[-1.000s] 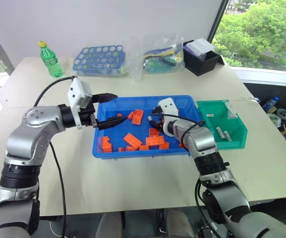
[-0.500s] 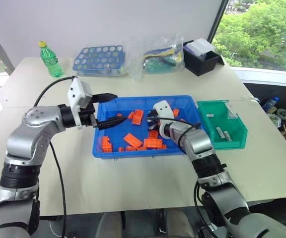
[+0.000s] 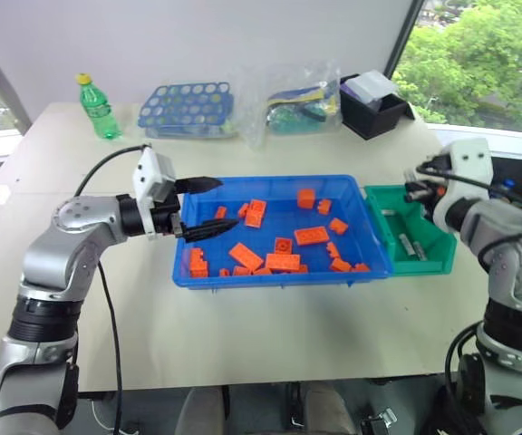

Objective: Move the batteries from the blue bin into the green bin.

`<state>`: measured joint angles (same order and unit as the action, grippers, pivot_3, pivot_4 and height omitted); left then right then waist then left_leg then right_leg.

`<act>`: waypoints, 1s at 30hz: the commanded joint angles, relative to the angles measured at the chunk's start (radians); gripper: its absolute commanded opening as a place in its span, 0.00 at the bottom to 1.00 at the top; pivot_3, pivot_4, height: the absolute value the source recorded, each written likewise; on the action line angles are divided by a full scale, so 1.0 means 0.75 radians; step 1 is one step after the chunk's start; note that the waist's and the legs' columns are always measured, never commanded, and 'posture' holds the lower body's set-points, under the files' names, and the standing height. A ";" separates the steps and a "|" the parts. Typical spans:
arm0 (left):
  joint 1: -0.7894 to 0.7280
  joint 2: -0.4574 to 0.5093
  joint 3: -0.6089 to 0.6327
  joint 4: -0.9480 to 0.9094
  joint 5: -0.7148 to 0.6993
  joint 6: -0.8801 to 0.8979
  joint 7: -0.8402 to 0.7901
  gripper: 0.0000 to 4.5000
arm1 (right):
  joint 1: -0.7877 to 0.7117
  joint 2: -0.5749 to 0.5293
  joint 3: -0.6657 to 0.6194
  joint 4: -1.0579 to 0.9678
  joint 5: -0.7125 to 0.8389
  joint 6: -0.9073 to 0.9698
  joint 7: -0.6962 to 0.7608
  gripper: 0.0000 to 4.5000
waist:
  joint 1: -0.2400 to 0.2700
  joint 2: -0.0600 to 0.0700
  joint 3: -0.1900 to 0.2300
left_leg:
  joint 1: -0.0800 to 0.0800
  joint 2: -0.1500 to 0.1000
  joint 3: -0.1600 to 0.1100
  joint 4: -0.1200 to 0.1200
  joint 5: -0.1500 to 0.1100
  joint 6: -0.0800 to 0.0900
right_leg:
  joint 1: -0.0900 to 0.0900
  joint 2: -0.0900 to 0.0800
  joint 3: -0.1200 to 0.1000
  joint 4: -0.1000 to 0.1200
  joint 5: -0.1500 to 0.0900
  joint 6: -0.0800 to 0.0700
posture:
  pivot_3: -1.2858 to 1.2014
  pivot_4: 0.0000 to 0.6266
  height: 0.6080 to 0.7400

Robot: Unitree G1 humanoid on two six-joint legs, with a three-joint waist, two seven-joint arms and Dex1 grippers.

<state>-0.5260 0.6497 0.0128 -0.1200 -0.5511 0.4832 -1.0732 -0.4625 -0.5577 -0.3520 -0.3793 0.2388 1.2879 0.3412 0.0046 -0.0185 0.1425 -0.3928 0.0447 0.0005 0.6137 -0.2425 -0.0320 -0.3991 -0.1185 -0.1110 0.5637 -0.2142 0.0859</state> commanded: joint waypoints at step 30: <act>-0.157 0.252 0.095 0.287 0.055 -0.111 -0.308 1.00 | 0.782 -0.599 -0.515 -0.023 0.441 -0.738 1.140 0.87 | 0.012 -0.002 0.007 | 0.002 0.003 0.005 0.001 -0.003 -0.005 | -0.003 -0.001 -0.001 -0.008 0.000 0.000 | 0.52 0.24 0.87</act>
